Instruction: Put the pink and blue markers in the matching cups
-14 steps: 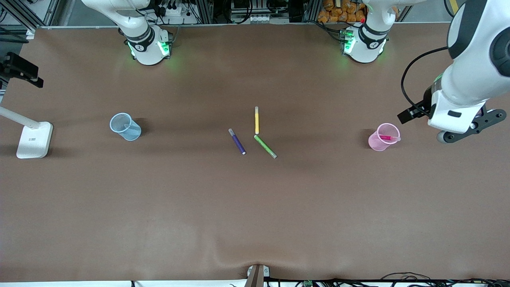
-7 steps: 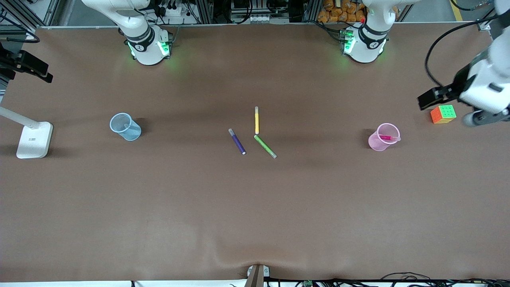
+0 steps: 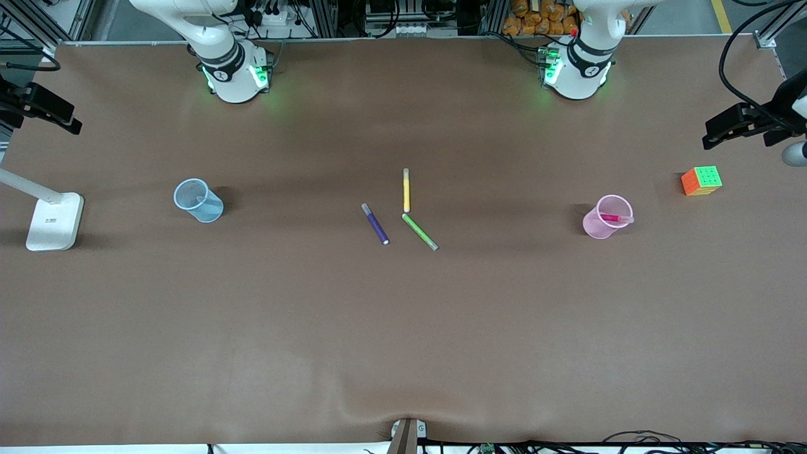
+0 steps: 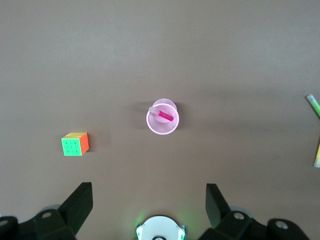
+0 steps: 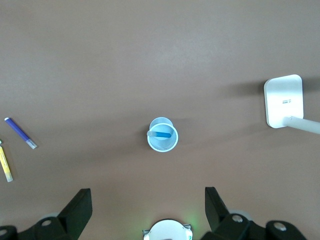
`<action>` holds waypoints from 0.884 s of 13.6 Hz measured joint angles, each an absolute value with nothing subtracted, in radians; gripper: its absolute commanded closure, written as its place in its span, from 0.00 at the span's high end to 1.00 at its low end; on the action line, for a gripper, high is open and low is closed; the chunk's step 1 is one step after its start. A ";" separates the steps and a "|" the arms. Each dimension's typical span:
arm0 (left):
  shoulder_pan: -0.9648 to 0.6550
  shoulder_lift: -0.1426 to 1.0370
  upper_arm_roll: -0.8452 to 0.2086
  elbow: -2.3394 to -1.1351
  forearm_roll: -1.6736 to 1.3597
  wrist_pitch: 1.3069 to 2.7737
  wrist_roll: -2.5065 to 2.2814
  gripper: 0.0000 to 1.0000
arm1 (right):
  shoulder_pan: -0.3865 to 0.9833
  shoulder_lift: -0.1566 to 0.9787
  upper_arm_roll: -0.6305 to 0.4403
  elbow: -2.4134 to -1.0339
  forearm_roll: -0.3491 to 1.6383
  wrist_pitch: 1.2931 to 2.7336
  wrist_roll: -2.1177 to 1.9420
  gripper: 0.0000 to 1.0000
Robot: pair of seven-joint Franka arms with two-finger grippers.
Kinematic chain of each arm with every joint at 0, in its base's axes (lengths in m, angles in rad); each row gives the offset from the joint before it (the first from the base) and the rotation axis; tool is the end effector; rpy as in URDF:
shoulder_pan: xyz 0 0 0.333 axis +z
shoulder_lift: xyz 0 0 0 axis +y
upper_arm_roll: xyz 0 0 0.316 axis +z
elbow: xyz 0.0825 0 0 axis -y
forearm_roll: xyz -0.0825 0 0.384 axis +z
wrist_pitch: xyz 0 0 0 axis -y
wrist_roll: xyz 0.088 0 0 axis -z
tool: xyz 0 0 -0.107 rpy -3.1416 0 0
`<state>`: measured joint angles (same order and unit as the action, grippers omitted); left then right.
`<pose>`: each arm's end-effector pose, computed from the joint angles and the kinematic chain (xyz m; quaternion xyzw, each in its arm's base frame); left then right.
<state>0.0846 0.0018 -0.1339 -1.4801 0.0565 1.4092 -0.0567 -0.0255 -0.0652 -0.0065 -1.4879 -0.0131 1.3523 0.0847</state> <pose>0.5379 -0.0197 0.6522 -0.9989 -0.0072 0.0348 0.0298 0.5093 -0.0181 0.6790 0.9976 -0.0595 -0.0350 0.0072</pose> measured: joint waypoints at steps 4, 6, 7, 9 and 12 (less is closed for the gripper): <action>0.022 -0.074 -0.094 -1.613 0.054 1.490 -0.052 1.00 | -0.034 -0.065 -0.010 -1.489 -0.013 1.371 0.002 1.00; -0.021 -0.088 -0.085 -1.626 0.054 1.494 -0.051 1.00 | -0.039 -0.065 -0.011 -1.491 -0.013 1.371 -0.012 1.00; -0.030 -0.091 -0.078 -1.626 0.055 1.494 -0.042 1.00 | -0.041 -0.065 -0.011 -1.492 -0.013 1.371 -0.012 1.00; -0.027 -0.092 -0.063 -1.627 0.055 1.494 -0.002 1.00 | -0.042 -0.064 -0.011 -1.499 -0.010 1.372 -0.013 1.00; -0.024 -0.094 -0.049 -1.623 0.055 1.502 0.014 1.00 | -0.043 -0.063 -0.011 -1.508 -0.007 1.374 -0.013 1.00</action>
